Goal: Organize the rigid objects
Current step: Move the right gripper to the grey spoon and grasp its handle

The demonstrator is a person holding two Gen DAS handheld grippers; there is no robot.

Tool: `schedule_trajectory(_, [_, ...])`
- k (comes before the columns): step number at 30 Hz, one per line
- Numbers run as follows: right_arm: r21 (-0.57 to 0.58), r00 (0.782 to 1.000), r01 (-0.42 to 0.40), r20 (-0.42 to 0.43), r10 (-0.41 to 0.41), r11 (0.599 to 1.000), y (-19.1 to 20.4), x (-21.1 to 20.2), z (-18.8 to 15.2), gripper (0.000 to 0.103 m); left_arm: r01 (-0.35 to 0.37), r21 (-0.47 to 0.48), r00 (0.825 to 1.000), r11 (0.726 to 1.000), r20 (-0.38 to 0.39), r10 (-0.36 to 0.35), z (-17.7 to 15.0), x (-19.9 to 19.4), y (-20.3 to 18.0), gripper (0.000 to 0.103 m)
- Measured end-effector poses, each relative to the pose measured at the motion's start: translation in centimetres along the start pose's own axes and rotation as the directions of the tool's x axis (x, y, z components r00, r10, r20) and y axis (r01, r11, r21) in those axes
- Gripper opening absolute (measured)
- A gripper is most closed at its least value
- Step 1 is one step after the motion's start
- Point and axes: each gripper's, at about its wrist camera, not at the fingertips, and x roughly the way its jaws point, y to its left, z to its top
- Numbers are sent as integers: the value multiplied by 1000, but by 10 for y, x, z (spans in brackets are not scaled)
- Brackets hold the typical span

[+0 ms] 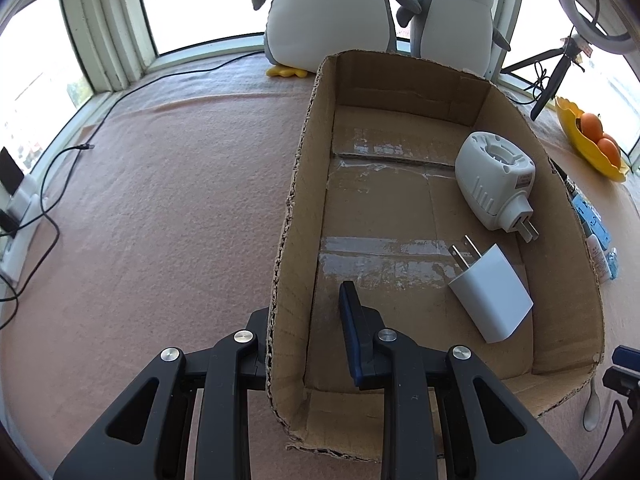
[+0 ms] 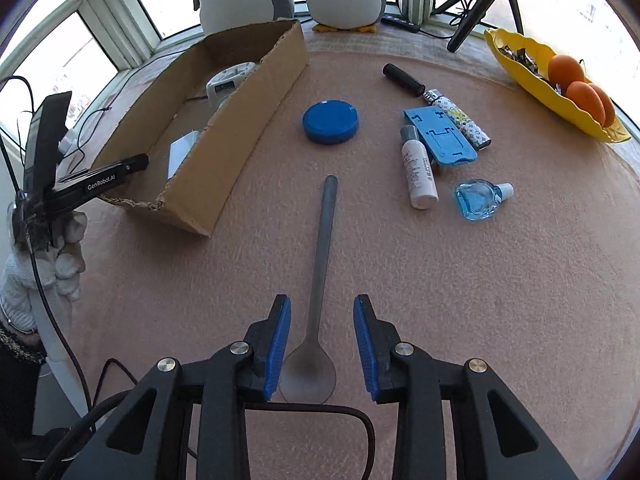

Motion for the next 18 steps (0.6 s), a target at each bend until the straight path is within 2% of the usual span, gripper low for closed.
schedule_trajectory(10, [-41, 994, 51, -93, -54, 998, 11, 29, 14, 17, 34, -17, 999, 999, 9, -34, 0, 0, 4, 22])
schedule_trajectory(15, [-56, 993, 68, -96, -73, 996, 14, 29, 16, 9, 38, -19, 999, 999, 12, -38, 0, 1, 4, 22])
schedule_trajectory(18, [-37, 994, 60, -90, -63, 998, 12, 28, 15, 8, 39, -20, 999, 999, 14, -39, 0, 1, 4, 22])
